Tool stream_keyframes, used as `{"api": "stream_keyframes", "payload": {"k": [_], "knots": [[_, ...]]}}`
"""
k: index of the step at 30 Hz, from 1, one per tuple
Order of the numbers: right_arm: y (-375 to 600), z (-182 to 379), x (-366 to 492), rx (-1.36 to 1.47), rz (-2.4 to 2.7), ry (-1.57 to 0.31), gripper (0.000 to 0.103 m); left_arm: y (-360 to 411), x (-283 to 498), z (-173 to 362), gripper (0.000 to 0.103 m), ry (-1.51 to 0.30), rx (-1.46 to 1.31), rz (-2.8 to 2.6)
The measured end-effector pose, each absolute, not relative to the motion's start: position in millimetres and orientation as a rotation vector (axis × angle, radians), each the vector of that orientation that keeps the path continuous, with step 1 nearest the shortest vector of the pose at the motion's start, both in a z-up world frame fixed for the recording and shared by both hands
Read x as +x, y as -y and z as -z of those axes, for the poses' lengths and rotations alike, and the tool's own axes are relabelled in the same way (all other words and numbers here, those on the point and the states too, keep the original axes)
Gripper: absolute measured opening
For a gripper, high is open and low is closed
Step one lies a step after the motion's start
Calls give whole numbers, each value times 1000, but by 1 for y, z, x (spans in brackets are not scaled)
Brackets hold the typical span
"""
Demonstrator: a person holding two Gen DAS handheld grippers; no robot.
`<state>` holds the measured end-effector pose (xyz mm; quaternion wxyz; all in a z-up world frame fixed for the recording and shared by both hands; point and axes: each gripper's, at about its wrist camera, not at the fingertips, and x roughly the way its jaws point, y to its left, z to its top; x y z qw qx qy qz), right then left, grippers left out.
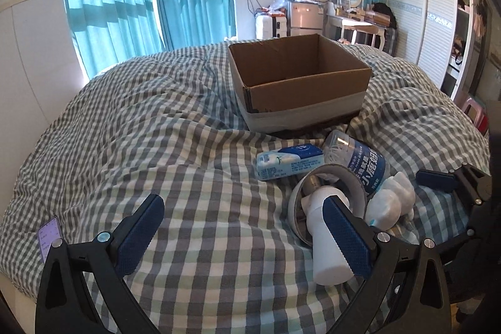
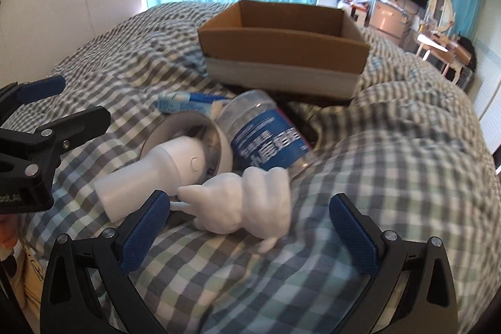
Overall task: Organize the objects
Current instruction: 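Grasp the white figurine with the right tool while the left tool approaches the white device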
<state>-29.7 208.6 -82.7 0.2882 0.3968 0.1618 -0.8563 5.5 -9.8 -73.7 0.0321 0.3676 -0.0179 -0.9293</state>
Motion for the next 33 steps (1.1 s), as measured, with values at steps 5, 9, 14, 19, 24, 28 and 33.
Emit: {"api": "stream_keyframes", "payload": {"k": [5, 9, 14, 19, 24, 28, 33], "knots": [[-207, 88, -28, 1066, 2237, -420, 82, 10, 3, 76, 103, 47, 1163, 2858], [-216, 78, -23, 1032, 2251, -392, 76, 6, 1, 82, 103, 44, 1201, 2857], [-244, 47, -27, 965, 2365, -379, 76, 3, -2, 86, 102, -47, 1256, 2855], [-273, 31, -40, 953, 2456, -308, 76, -13, -4, 92, 94, -6, 1303, 2870], [-285, 33, -44, 980, 2469, -286, 76, -36, -6, 101, 78, 58, 1391, 2904], [-281, 35, -46, 988, 2457, -288, 76, -46, -11, 115, 51, 95, 1498, 2881], [-279, 35, -46, 990, 2453, -288, 76, -44, -8, 113, 34, 107, 1481, 2888]]}}
